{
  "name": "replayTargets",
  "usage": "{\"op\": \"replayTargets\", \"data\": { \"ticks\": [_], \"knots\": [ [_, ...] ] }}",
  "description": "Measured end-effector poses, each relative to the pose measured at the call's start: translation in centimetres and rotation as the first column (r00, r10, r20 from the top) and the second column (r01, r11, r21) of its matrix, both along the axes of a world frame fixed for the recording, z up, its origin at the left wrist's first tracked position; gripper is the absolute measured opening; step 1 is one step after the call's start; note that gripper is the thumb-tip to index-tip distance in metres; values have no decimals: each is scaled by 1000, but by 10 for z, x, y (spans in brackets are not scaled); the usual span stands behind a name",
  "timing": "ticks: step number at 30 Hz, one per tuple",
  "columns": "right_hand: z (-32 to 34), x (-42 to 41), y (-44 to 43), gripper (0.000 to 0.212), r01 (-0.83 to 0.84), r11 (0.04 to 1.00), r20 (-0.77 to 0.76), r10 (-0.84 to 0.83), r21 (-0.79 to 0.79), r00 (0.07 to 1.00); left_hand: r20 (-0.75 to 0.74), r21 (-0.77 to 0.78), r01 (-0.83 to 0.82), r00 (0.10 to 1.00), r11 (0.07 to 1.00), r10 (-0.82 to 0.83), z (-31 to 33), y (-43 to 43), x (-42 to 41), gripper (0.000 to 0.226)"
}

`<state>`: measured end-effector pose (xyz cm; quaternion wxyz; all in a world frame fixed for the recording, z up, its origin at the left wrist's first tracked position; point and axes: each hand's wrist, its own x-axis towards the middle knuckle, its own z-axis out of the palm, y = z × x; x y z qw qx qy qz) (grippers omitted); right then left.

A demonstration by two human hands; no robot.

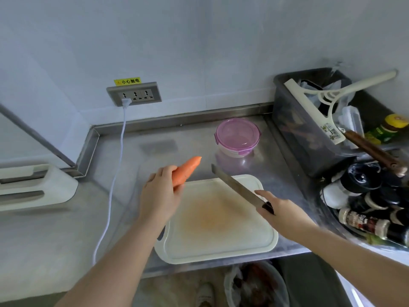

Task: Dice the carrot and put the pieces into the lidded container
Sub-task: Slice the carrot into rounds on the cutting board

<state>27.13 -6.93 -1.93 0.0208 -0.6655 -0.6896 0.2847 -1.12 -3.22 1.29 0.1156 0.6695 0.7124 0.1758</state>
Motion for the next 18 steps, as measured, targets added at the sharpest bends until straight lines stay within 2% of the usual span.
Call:
{"op": "replayTargets", "data": {
  "ticks": [3, 6, 10, 13, 15, 18],
  "knots": [
    [-1, 1, -10, 24, 42, 999, -57, -42, 11, 997, 47, -76, 136, 990, 988, -132, -21, -25, 15, 45],
    [-2, -6, -16, 7, 66, 998, -58, -67, -12, 996, -34, -162, 226, 972, 961, -234, -39, -39, 37, 44],
    [-9, -12, -20, 6, 76, 997, 11, -76, -15, 997, -91, -217, 272, 951, 937, -297, -58, -44, 54, 41],
    [-12, -17, -21, 18, 52, 997, 92, -46, -65, 995, -136, -245, 280, 938, 928, -319, -65, -45, 60, 41],
    [-13, -20, -21, 26, 17, 994, 145, -1, -108, 989, -143, -238, 285, 935, 928, -324, -67, -45, 62, 44],
    [-14, -24, -19, 23, 0, 993, 145, 17, -115, 989, -119, -228, 300, 936, 926, -332, -68, -44, 66, 47]
  ]
}}
